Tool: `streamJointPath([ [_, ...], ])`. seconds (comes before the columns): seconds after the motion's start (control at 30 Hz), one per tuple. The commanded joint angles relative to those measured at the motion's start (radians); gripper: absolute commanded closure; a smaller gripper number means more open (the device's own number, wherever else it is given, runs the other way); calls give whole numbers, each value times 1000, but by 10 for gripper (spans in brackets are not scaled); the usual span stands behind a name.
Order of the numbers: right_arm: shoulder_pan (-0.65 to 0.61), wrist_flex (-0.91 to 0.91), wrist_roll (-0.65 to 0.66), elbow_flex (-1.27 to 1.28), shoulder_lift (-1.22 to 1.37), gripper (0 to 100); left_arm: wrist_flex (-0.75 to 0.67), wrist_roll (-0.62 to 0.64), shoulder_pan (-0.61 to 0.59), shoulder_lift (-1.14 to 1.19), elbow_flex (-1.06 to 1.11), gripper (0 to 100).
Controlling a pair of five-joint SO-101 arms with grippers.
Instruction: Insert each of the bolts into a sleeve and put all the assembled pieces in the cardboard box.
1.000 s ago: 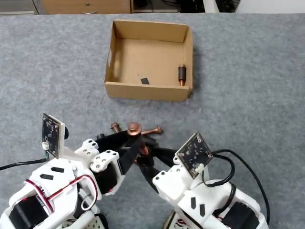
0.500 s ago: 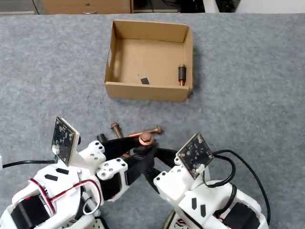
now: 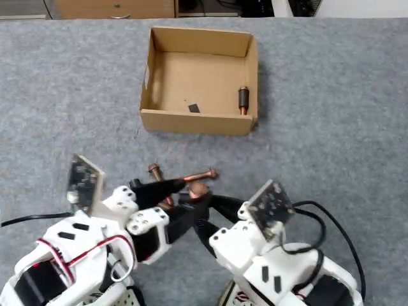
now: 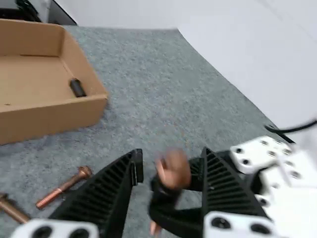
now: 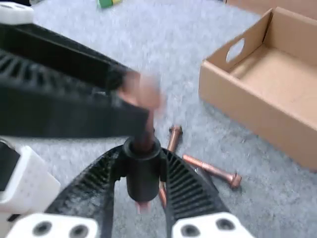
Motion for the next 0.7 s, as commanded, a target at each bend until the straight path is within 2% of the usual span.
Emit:
streamJointPath([
  [0.0, 16, -8, 8, -65, 4, 997, 2, -11, -57, 1, -5, 810],
  [0.2, 58, -60, 29, -67, 10, 997, 41, -8, -64, 1, -5, 810],
  [0.33, 199, -173, 72, -59, 12, 997, 38, -6, -132, 1, -9, 814],
  [0.5, 352, -319, 64, -59, 38, 997, 43, -6, -264, 1, -5, 817],
  [0.57, 403, -376, 63, -68, 85, 997, 51, -6, -301, 1, 8, 859],
  [0.67, 453, -463, 63, -93, 199, 997, 92, -6, -316, 1, 46, 994],
])
